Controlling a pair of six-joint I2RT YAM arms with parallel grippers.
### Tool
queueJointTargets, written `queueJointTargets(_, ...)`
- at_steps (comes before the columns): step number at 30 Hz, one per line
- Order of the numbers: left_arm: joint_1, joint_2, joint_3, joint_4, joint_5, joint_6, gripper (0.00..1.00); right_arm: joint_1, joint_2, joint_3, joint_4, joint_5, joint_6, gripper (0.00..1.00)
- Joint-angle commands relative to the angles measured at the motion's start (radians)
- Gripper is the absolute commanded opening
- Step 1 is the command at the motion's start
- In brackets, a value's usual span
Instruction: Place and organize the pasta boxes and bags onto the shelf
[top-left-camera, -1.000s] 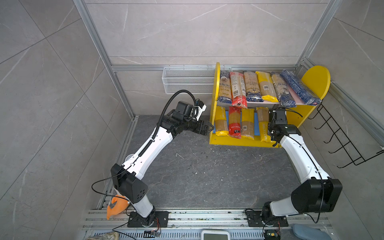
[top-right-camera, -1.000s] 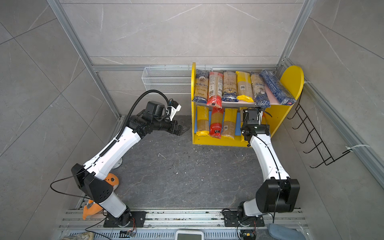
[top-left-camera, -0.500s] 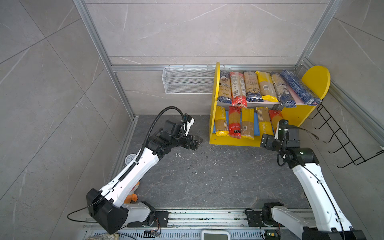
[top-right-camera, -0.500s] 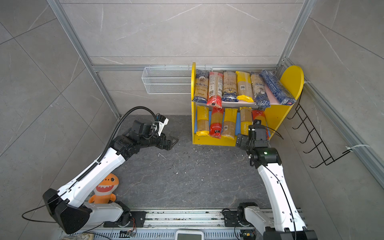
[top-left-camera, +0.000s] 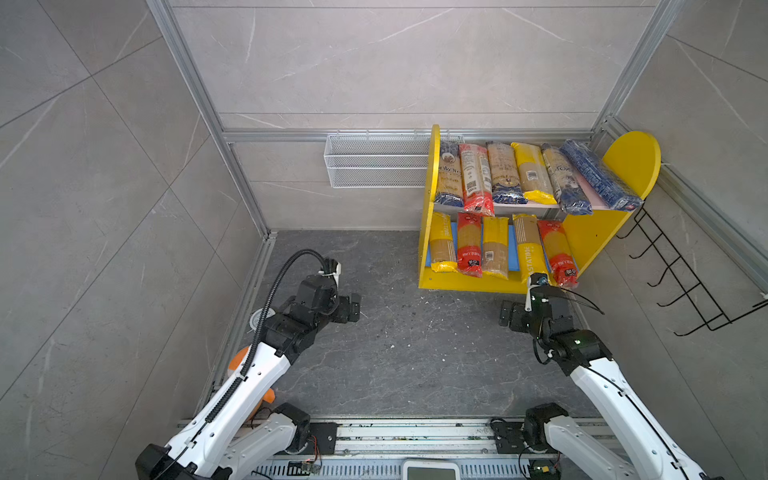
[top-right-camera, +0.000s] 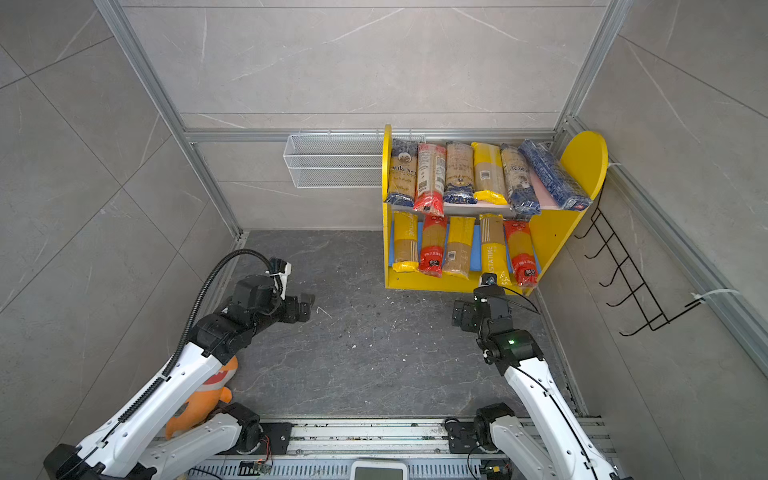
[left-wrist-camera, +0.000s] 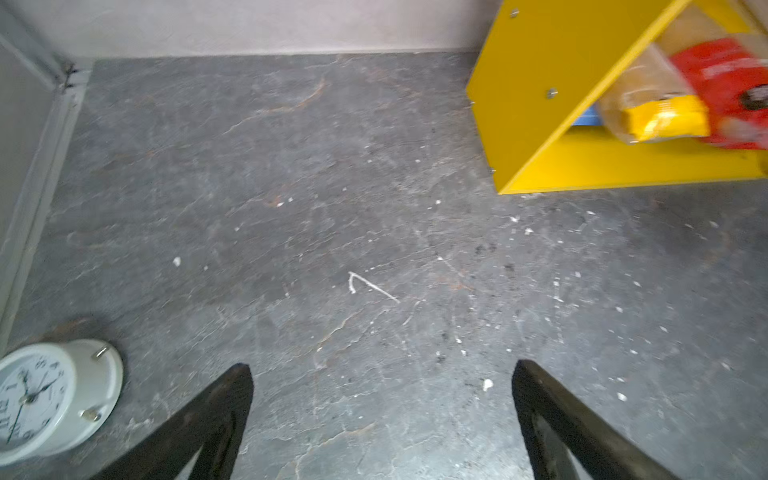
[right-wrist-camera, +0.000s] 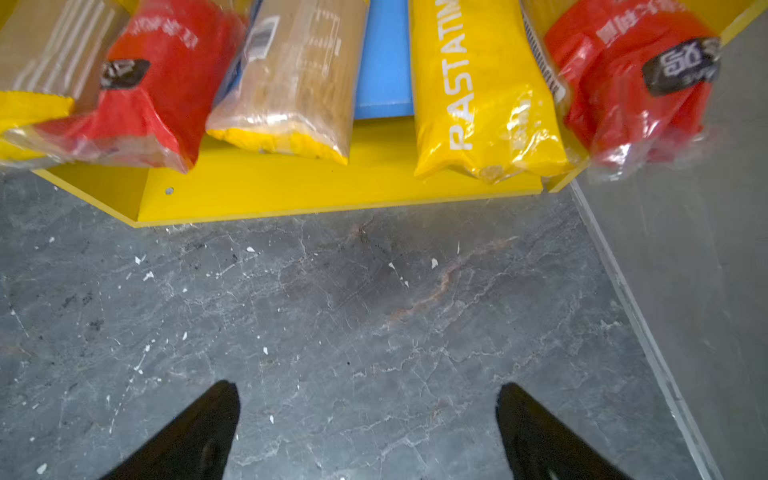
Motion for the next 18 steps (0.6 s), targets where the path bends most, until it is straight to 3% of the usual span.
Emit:
queueJointTargets(1, 0.029, -0.061, -0.064, 0.076, -0.102, -0.040, 1.00, 0.039, 0.041, -0.011, 0.086, 0.036, 0.052, 1.00)
queueJointTargets(5, 0.102, -0.056, -0.094, 0.109, -0.169, -0.035, 1.00, 0.140, 0.107, -0.049, 0.183, 0.103, 0.072, 1.00)
queueJointTargets(9, 0.216, -0.014, -0.124, 0.175, -0.090, -0.049, 1.00, 0.229, 0.162, -0.083, 0.250, 0.267, 0.063, 1.00)
queueJointTargets(18, 0.362, 0.042, -0.258, 0.397, -0.040, -0.010, 1.00, 0.265, 0.083, -0.290, 0.497, 0.322, 0.020, 1.00)
